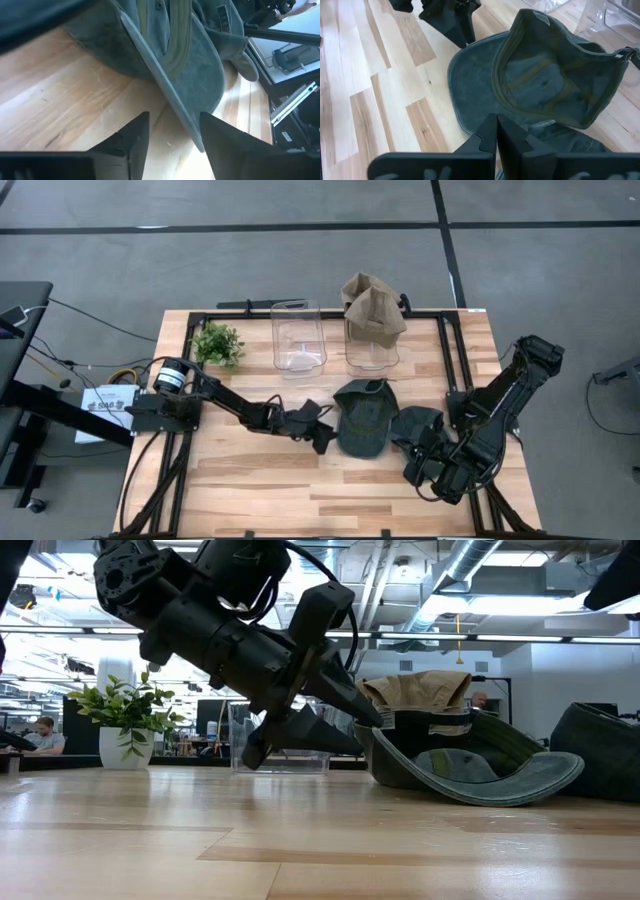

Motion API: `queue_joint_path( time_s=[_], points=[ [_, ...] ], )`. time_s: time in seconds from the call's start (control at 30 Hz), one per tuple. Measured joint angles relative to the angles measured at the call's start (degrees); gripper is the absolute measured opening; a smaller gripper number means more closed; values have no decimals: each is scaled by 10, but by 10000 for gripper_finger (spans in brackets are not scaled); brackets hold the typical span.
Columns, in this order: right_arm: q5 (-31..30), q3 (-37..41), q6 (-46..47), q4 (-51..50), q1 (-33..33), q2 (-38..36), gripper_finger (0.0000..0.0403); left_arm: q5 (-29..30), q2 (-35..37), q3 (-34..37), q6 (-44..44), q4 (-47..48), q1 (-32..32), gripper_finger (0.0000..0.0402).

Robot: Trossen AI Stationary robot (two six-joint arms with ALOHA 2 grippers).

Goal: Pick & Place hat
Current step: Put the left black cap into the left transparent bin

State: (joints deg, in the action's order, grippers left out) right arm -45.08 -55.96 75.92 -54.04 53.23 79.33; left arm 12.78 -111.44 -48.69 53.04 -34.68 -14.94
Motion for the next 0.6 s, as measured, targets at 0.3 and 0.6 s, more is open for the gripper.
queue_joint_path(
  time_s=[0.3, 0.6],
  points=[
    [1, 0, 0, 0, -1, 0, 1, -4, 0, 0, 19, 0, 5, 162],
    [1, 0, 0, 0, -1, 0, 1, -10, -5, -22, 19, -1, 8, 159]
  ],
)
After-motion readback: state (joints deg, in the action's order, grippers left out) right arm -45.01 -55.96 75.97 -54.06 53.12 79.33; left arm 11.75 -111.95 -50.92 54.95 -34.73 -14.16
